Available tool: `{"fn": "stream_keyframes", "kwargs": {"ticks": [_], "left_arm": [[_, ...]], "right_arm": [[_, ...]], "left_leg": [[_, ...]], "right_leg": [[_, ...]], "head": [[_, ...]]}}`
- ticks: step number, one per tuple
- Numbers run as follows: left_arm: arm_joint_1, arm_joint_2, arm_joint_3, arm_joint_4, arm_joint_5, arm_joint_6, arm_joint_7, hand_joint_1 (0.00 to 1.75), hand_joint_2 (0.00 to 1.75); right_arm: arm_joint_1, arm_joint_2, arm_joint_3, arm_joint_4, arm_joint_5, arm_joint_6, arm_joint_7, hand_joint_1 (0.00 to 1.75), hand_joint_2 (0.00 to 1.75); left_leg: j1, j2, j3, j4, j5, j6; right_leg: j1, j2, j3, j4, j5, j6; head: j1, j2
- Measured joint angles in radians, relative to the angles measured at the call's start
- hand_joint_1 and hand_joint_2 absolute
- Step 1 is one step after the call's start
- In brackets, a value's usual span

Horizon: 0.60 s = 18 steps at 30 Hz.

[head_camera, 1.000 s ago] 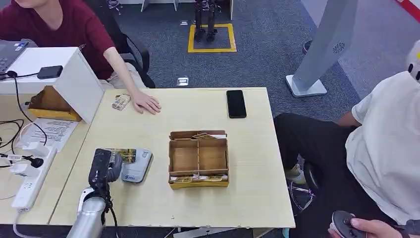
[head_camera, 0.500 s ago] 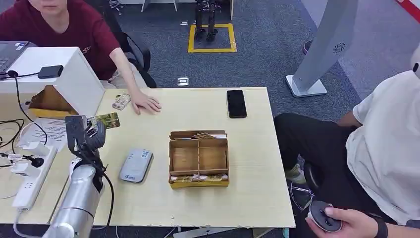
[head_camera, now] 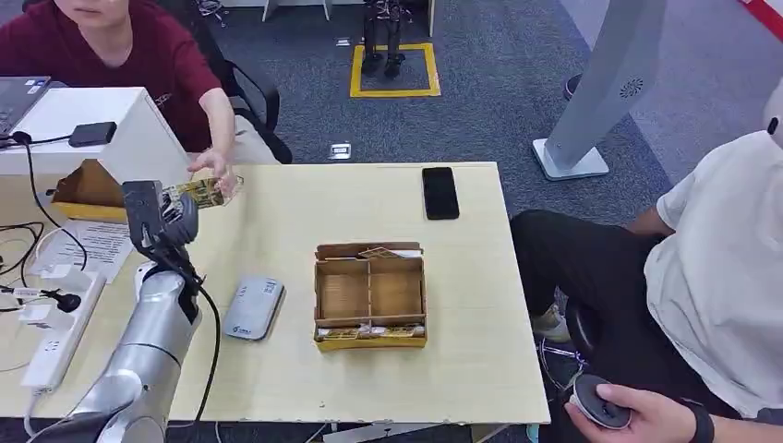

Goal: Pass the card to the sensor for recognition and then transmit it.

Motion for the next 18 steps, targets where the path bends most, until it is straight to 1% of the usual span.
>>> {"fn": "stream_keyframes", "kwargs": {"ticks": [5,10,11,14,15,17,18], "left_arm": [[0.004,-0.005,0.000,0.009,-0.012,0.008,-0.040,1.75,1.75],[0.007,-0.009,0.000,0.011,-0.018,0.007,-0.045,1.75,1.75],[0.007,-0.010,0.000,0.011,-0.019,0.005,-0.048,0.00,1.75],[0.011,-0.012,0.000,0.011,-0.028,-0.017,-0.054,0.00,1.75],[0.013,-0.012,0.000,0.011,-0.029,-0.017,-0.054,0.00,0.00],[0.016,-0.012,0.000,0.011,-0.038,-0.014,-0.053,0.00,0.00],[0.016,-0.012,0.000,0.011,-0.039,-0.011,-0.041,0.00,0.00]], "right_arm": [[0.000,0.000,0.000,0.000,0.007,0.003,-0.001,0.00,1.75],[0.000,0.000,0.001,0.000,0.007,0.004,-0.001,0.00,1.75],[0.000,0.000,0.002,0.000,0.008,0.005,-0.001,0.00,1.75],[-0.001,0.000,0.002,0.000,0.011,0.007,-0.001,0.00,1.75],[-0.001,0.000,0.002,0.000,0.011,0.007,-0.001,0.00,1.75],[-0.001,0.000,0.002,0.000,0.011,0.007,-0.001,0.00,1.75],[-0.001,0.000,0.002,0.000,0.011,0.007,-0.001,0.00,1.75]], "left_leg": [[0.000,0.000,0.000,0.000,0.000,0.000],[0.000,0.000,0.000,0.000,0.000,0.000],[0.000,0.000,0.000,0.000,0.000,0.000],[0.000,0.000,-0.001,0.000,0.000,0.000],[0.000,0.000,-0.001,0.000,0.000,0.000],[0.000,0.000,0.000,0.000,0.000,0.000],[0.000,0.000,-0.001,0.000,0.000,0.000]], "right_leg": [[0.000,0.000,0.000,0.000,0.000,0.000],[0.000,0.000,0.000,0.000,0.000,0.000],[0.000,0.000,0.000,0.000,0.000,0.000],[0.000,0.000,0.000,0.000,0.000,0.000],[0.000,0.000,0.000,0.000,0.000,0.000],[0.000,0.000,0.000,0.000,0.000,0.000],[0.000,0.000,0.000,0.000,0.000,0.000]], "head": [[0.000,0.000],[0.000,0.000],[0.000,0.000],[0.000,0.000],[0.000,0.000],[0.000,0.000],[0.000,0.000]]}}
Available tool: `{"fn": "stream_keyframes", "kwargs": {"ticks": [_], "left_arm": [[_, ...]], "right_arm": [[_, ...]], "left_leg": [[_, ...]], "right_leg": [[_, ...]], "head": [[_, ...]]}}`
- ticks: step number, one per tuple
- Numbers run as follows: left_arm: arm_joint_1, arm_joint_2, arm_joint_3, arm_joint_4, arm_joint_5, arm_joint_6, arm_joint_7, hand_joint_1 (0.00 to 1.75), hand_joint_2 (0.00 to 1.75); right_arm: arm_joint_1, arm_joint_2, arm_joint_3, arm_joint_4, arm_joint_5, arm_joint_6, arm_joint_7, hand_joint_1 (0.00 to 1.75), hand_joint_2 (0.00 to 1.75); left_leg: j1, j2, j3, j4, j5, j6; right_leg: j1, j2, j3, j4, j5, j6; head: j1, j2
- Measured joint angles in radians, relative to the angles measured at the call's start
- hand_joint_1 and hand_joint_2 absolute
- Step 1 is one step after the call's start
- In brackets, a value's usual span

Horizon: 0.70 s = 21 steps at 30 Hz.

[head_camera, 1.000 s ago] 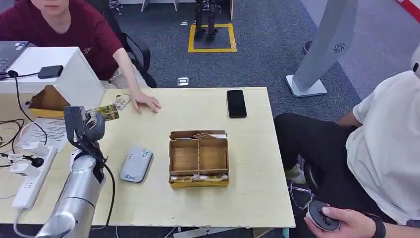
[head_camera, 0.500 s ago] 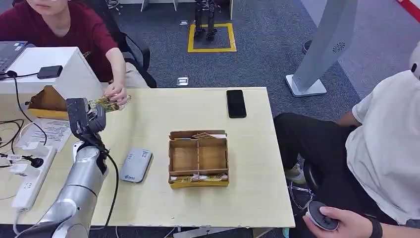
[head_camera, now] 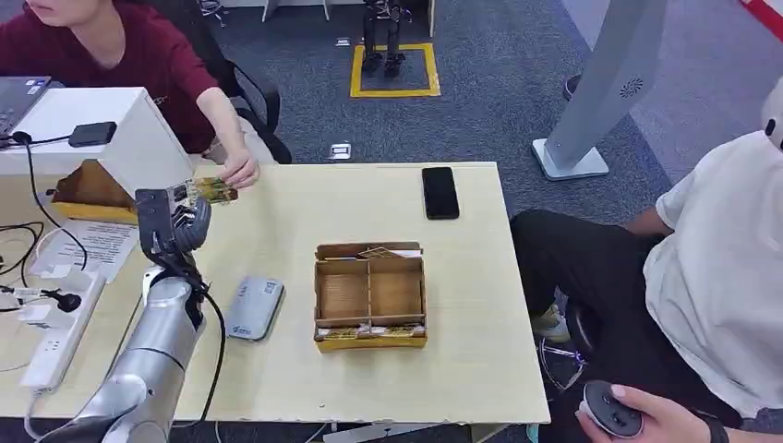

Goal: Pass the card to the sensor for recognition and then transmit it.

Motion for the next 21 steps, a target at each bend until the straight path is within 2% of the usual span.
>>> {"fn": "stream_keyframes", "kwargs": {"ticks": [1,2,5,9,13,18,20,21], "left_arm": [[0.000,0.000,0.001,0.000,0.002,0.002,0.013,0.00,0.00],[0.000,0.000,0.002,0.001,0.005,0.001,0.019,0.00,1.75],[0.001,-0.002,0.008,0.002,0.021,-0.017,0.014,0.00,1.75],[0.031,-0.005,0.008,-0.027,0.038,-0.078,-0.015,0.00,1.75],[0.092,-0.008,0.007,-0.105,0.024,-0.113,-0.044,0.00,1.75],[0.133,-0.013,0.006,-0.167,0.014,-0.123,-0.055,0.00,1.75],[0.170,-0.013,-0.004,-0.216,-0.002,-0.148,-0.074,0.00,1.75],[0.209,-0.012,-0.015,-0.272,-0.008,-0.178,-0.090,0.00,1.75]], "right_arm": [[0.000,0.000,0.000,0.000,0.000,0.000,0.000,0.00,1.75],[0.000,0.000,0.000,0.000,0.000,0.000,0.001,0.00,1.75],[0.000,0.000,0.000,0.000,0.000,-0.001,0.001,0.00,1.75],[0.000,0.000,0.000,0.000,-0.002,-0.002,0.000,0.00,1.75],[0.001,0.000,0.000,0.000,-0.006,-0.002,-0.004,0.00,1.75],[0.000,0.000,0.000,0.000,-0.007,-0.002,-0.006,0.00,1.75],[0.001,0.000,0.000,0.000,-0.013,-0.003,-0.008,0.00,1.75],[0.001,0.000,0.000,0.000,-0.019,-0.005,-0.008,0.00,1.75]], "left_leg": [[0.000,0.000,0.000,0.000,0.000,0.000],[0.000,0.000,0.000,0.000,0.000,0.000],[0.000,0.000,0.000,0.000,0.000,0.000],[0.000,0.000,0.000,0.000,0.000,0.000],[0.000,0.001,0.000,0.000,0.000,0.000],[0.000,0.001,-0.001,0.000,0.000,0.000],[0.000,0.002,0.000,0.000,0.000,0.000],[0.000,0.003,0.000,0.000,0.000,0.000]], "right_leg": [[0.000,0.000,0.000,0.000,0.000,0.000],[0.000,0.000,0.000,0.000,0.000,0.000],[0.000,0.000,0.000,0.000,0.000,0.000],[0.000,0.000,0.000,0.000,0.000,0.000],[0.000,0.001,0.000,0.000,0.000,0.000],[0.000,0.001,0.000,0.000,0.000,0.000],[0.000,0.002,0.000,0.000,0.000,0.000],[0.000,0.003,0.000,0.000,0.000,0.000]], "head": [[0.000,0.000],[0.000,0.000],[0.000,0.000],[0.000,0.000],[0.000,0.000],[0.000,0.000],[0.000,0.000],[0.000,0.000]]}}
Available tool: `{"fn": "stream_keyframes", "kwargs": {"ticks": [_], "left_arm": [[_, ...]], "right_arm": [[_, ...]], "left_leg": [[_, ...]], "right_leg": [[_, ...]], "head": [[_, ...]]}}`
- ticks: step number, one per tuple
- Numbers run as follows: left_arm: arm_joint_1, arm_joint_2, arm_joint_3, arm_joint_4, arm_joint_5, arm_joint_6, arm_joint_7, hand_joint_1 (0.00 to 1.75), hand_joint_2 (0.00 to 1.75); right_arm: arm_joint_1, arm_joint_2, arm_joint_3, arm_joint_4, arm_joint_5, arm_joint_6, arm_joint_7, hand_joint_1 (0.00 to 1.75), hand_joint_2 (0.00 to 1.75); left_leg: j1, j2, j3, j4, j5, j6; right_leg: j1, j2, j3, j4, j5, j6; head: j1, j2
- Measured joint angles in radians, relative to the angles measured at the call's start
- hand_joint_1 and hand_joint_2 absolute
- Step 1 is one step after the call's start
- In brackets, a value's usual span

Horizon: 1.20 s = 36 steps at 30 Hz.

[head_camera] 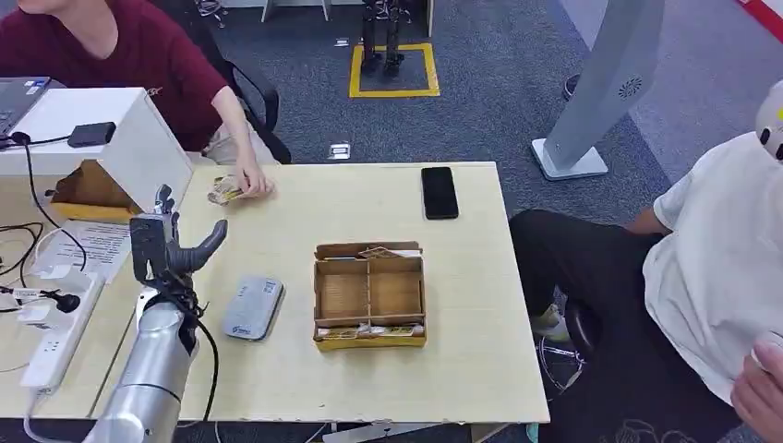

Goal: Pass the card to the sensor for recognition and then transmit it.

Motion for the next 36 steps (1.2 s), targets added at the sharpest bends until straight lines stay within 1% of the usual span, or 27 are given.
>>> {"fn": "stream_keyframes", "kwargs": {"ticks": [2,3,5,6,7,8,9,11,14,16,18,19,20,22,24,25,27,29,30,32,33,36], "left_arm": [[0.110,0.002,-0.039,-0.144,0.000,-0.065,-0.033,0.00,1.75],[0.169,0.002,-0.061,-0.216,-0.003,-0.079,-0.050,0.00,1.75],[0.289,0.000,-0.100,-0.363,-0.033,-0.066,-0.096,0.00,1.75],[0.345,-0.002,-0.116,-0.422,-0.076,-0.031,-0.119,0.00,1.75],[0.389,-0.005,-0.134,-0.474,-0.143,0.026,-0.143,0.00,1.75],[0.445,-0.008,-0.162,-0.536,-0.227,0.098,-0.168,0.00,1.75],[0.481,-0.008,-0.181,-0.573,-0.272,0.141,-0.176,0.00,1.75],[0.540,-0.007,-0.224,-0.632,-0.330,0.209,-0.182,0.00,1.75],[0.613,0.000,-0.322,-0.693,-0.366,0.289,-0.182,0.00,1.75],[0.647,0.002,-0.375,-0.703,-0.452,0.383,-0.171,0.00,1.75],[0.667,0.007,-0.429,-0.703,-0.519,0.460,-0.144,0.00,1.75],[0.674,0.009,-0.460,-0.703,-0.588,0.508,-0.114,0.00,1.75],[0.677,0.009,-0.478,-0.702,-0.647,0.539,-0.089,0.00,1.75],[0.682,0.009,-0.505,-0.702,-0.719,0.563,-0.067,0.00,1.75],[0.688,0.008,-0.519,-0.701,-0.752,0.568,-0.066,0.00,1.75],[0.691,0.003,-0.521,-0.700,-0.809,0.568,-0.066,0.00,1.75],[0.691,-0.015,-0.514,-0.698,-1.033,0.572,-0.033,0.00,1.75],[0.690,-0.032,-0.505,-0.698,-1.267,0.573,0.040,0.00,1.75],[0.689,-0.033,-0.505,-0.696,-1.307,0.573,0.073,0.00,1.75],[0.669,-0.029,-0.510,-0.688,-1.312,0.572,0.176,0.00,1.75],[0.654,-0.024,-0.518,-0.676,-1.315,0.572,0.238,0.00,1.75],[0.589,-0.015,-0.553,-0.607,-1.317,0.572,0.363,0.00,1.75]], "right_arm": [[0.001,0.000,-0.003,0.000,-0.011,-0.005,-0.003,0.00,1.75],[0.001,0.000,-0.004,0.000,-0.018,-0.006,-0.006,0.00,1.75],[0.002,0.000,-0.006,0.000,-0.024,-0.012,-0.009,0.00,1.75],[0.003,0.000,-0.008,0.000,-0.027,-0.012,-0.009,0.00,1.75],[0.003,0.000,-0.010,0.000,-0.027,-0.012,-0.009,0.00,1.75],[0.003,0.000,-0.011,-0.001,-0.027,-0.012,-0.009,0.00,1.75],[0.003,0.000,-0.011,-0.002,-0.028,-0.013,-0.009,0.00,1.75],[0.003,0.000,-0.014,-0.002,-0.030,-0.014,-0.009,0.00,1.75],[0.003,0.000,-0.021,-0.002,-0.036,-0.018,-0.009,0.00,1.75],[0.003,0.000,-0.027,-0.002,-0.037,-0.020,-0.009,0.00,1.75],[0.003,0.000,-0.029,-0.002,-0.037,-0.021,-0.008,0.00,1.75],[0.002,0.001,-0.029,-0.002,-0.035,-0.021,-0.005,0.00,1.75],[0.002,0.001,-0.029,-0.002,-0.035,-0.021,-0.004,0.00,1.75],[0.002,0.001,-0.029,-0.002,-0.035,-0.021,-0.002,0.00,1.75],[0.002,0.001,-0.029,-0.002,-0.035,-0.021,-0.001,0.00,1.75],[0.002,0.001,-0.029,-0.002,-0.031,-0.020,-0.001,0.00,1.75],[0.001,0.001,-0.029,-0.002,-0.017,-0.015,0.002,0.00,1.75],[0.000,0.002,-0.029,-0.002,-0.009,-0.011,0.002,0.00,1.75],[0.000,0.002,-0.029,-0.002,-0.005,-0.011,0.002,0.00,1.75],[0.000,0.003,-0.029,-0.002,0.003,-0.009,0.002,0.00,1.75],[-0.001,0.003,-0.029,-0.002,0.006,-0.008,0.003,0.00,1.75],[-0.002,0.003,-0.028,-0.002,0.019,-0.003,0.005,0.00,1.75]], "left_leg": [[0.000,0.003,0.000,0.000,-0.001,0.001],[0.000,0.003,0.000,0.000,-0.002,0.001],[0.000,0.004,0.000,0.000,-0.003,0.001],[0.000,0.004,-0.001,0.000,-0.003,0.001],[0.000,0.004,-0.001,0.000,-0.004,0.002],[0.000,0.003,-0.001,0.000,-0.004,0.002],[0.000,0.003,-0.001,0.000,-0.004,0.002],[0.000,0.002,-0.001,0.000,-0.004,0.003],[0.000,0.002,-0.001,0.000,-0.004,0.003],[0.000,0.002,-0.001,0.000,-0.004,0.003],[0.000,0.001,-0.001,0.000,-0.004,0.003],[0.000,0.001,-0.001,0.000,-0.004,0.003],[0.000,0.001,-0.001,0.000,-0.004,0.003],[0.000,0.000,-0.001,0.000,-0.004,0.003],[0.000,0.000,0.000,0.000,-0.004,0.003],[0.000,0.000,-0.001,0.000,-0.004,0.003],[0.000,-0.002,-0.001,0.000,-0.004,0.003],[0.000,-0.002,-0.001,0.000,-0.004,0.003],[0.000,-0.001,-0.001,0.000,-0.004,0.003],[0.000,-0.002,-0.001,0.000,-0.004,0.003],[0.000,-0.003,0.000,0.000,-0.004,0.003],[0.000,-0.003,-0.001,0.000,-0.002,0.002]], "right_leg": [[0.000,0.002,-0.001,0.000,0.000,0.000],[0.000,0.002,-0.001,0.000,0.000,0.000],[0.000,0.003,-0.002,-0.001,-0.001,0.000],[0.000,0.003,-0.002,-0.001,-0.001,0.000],[0.000,0.003,-0.002,-0.001,-0.002,0.000],[0.000,0.003,-0.002,-0.001,-0.002,0.001],[0.000,0.002,-0.002,-0.002,-0.003,0.002],[0.000,0.001,-0.002,-0.002,-0.003,0.002],[0.000,0.001,-0.001,-0.002,-0.003,0.002],[0.000,0.001,-0.001,-0.002,-0.003,0.003],[0.000,0.000,-0.001,-0.002,-0.003,0.003],[0.000,0.000,-0.001,-0.002,-0.003,0.002],[0.000,0.000,0.000,-0.002,-0.003,0.002],[0.000,-0.001,0.000,-0.002,-0.003,0.002],[0.000,-0.001,0.000,-0.001,-0.003,0.002],[0.000,-0.001,0.000,-0.001,-0.003,0.002],[0.000,-0.002,0.000,-0.001,-0.003,0.002],[0.000,-0.002,0.000,-0.001,-0.003,0.002],[0.000,-0.001,-0.001,-0.002,-0.003,0.002],[0.000,-0.002,-0.001,-0.002,-0.003,0.002],[0.000,-0.003,0.000,-0.002,-0.003,0.002],[0.000,-0.004,0.000,-0.001,-0.002,0.002]], "head": [[0.000,0.000],[0.000,0.000],[0.000,0.000],[0.000,0.000],[0.000,0.000],[0.000,0.000],[0.000,0.000],[0.000,0.000],[0.000,0.000],[0.000,0.000],[0.000,0.000],[0.000,0.000],[0.000,0.000],[0.000,0.000],[0.000,0.000],[0.000,0.000],[0.000,0.000],[0.000,0.000],[0.000,0.000],[0.000,0.000],[0.000,0.000],[0.000,0.000]]}}
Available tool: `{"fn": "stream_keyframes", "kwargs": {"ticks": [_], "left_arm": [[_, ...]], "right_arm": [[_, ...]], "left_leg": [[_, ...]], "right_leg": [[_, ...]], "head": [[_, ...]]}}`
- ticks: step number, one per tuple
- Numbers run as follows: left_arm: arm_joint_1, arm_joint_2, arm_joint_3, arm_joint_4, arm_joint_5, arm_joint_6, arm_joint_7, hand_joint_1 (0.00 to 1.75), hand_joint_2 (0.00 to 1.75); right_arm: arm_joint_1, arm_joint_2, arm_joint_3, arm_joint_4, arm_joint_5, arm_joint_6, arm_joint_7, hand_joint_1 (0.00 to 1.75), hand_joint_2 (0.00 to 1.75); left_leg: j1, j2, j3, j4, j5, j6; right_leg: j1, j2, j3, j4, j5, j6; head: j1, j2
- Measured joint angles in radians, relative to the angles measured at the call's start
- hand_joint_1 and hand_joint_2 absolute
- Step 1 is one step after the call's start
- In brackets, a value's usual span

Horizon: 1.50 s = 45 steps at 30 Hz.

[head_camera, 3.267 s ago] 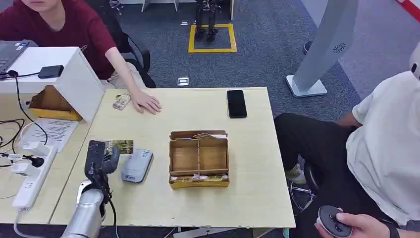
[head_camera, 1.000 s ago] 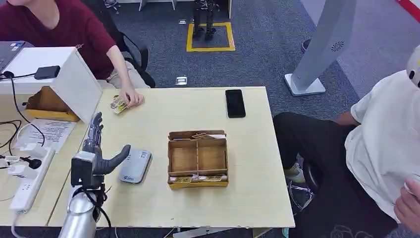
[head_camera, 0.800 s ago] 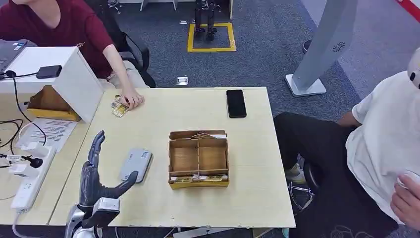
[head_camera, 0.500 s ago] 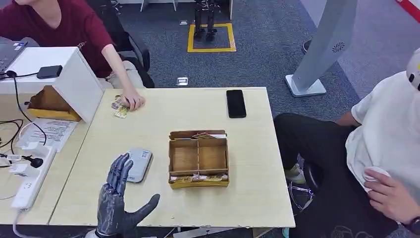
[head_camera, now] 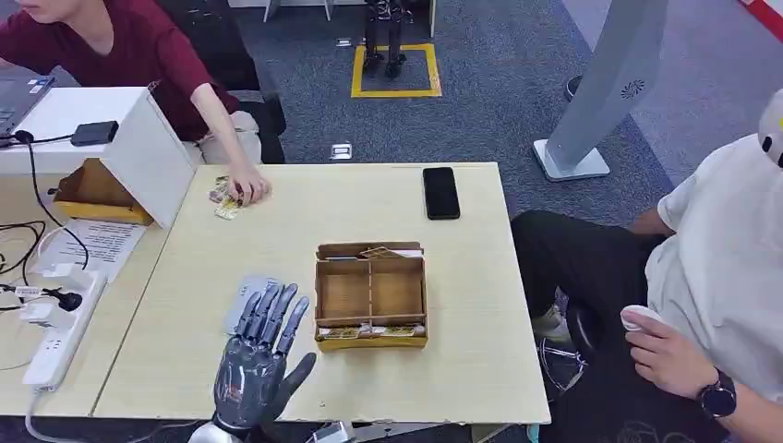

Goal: Pass the card to the sensor for recognition and then transmit it.

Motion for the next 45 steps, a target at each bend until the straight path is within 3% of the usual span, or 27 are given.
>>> {"fn": "stream_keyframes", "kwargs": {"ticks": [4,6,9,15,21,25,30,34,45], "left_arm": [[-0.096,0.039,-0.077,0.078,0.000,0.000,0.166,0.00,1.75],[-0.123,0.045,-0.115,0.115,0.000,0.000,0.202,0.00,1.75],[-0.143,0.042,-0.133,0.159,0.000,0.000,0.181,0.00,1.75],[-0.162,0.005,-0.121,0.241,0.006,0.001,0.084,0.00,1.75],[-0.164,-0.020,-0.098,0.277,0.011,0.001,0.036,0.00,1.75],[-0.161,-0.052,-0.038,0.284,0.037,0.001,-0.068,0.00,1.75],[-0.156,-0.079,0.028,0.288,0.043,0.001,-0.141,0.00,1.75],[-0.155,-0.094,0.052,0.288,0.002,0.001,-0.112,0.00,1.75],[-0.163,-0.081,0.051,0.305,0.000,0.001,0.008,0.00,1.75]], "right_arm": [[-0.001,0.000,0.001,0.000,0.012,0.004,0.002,0.00,1.75],[-0.002,0.000,0.002,0.000,0.016,0.006,0.003,0.00,1.75],[-0.002,0.000,0.002,0.000,0.017,0.009,0.003,0.00,1.75],[-0.003,0.000,0.002,0.000,0.020,0.010,0.003,0.00,1.75],[-0.003,0.000,0.002,0.000,0.026,0.011,0.002,0.00,1.75],[-0.003,0.000,0.002,0.000,0.026,0.011,0.002,0.00,1.75],[-0.003,0.000,0.002,0.000,0.026,0.012,0.002,0.00,1.75],[-0.003,0.000,0.002,-0.001,0.029,0.012,0.002,0.00,1.75],[-0.003,0.000,0.002,-0.001,0.035,0.012,0.001,0.00,1.75]], "left_leg": [[0.000,0.001,0.000,0.000,0.000,-0.001],[0.000,0.001,0.000,0.000,0.001,-0.001],[0.000,0.001,0.000,0.000,0.000,-0.001],[0.000,0.001,-0.001,0.000,0.000,0.000],[0.000,0.001,-0.001,0.000,0.000,0.000],[0.000,0.001,-0.001,0.000,0.000,-0.001],[0.000,0.001,-0.001,0.000,0.000,0.000],[0.000,0.001,-0.001,0.000,0.000,0.000],[0.000,0.001,-0.001,0.000,0.000,0.000]], "right_leg": [[0.000,0.000,0.000,0.000,0.002,-0.001],[0.000,0.000,0.000,0.000,0.002,-0.001],[0.000,0.001,0.000,0.000,0.002,-0.001],[0.000,0.000,-0.001,0.000,0.002,-0.001],[0.000,0.000,-0.001,0.000,0.002,-0.001],[0.000,0.000,-0.001,0.000,0.002,-0.001],[0.000,0.000,-0.001,0.000,0.002,-0.001],[0.000,0.000,-0.001,0.000,0.002,-0.001],[0.000,0.001,-0.001,0.000,0.002,-0.001]], "head": [[0.000,0.000],[0.000,0.000],[0.000,0.000],[0.000,0.000],[0.000,0.000],[0.000,0.000],[0.000,0.000],[0.000,0.000],[0.000,0.000]]}}
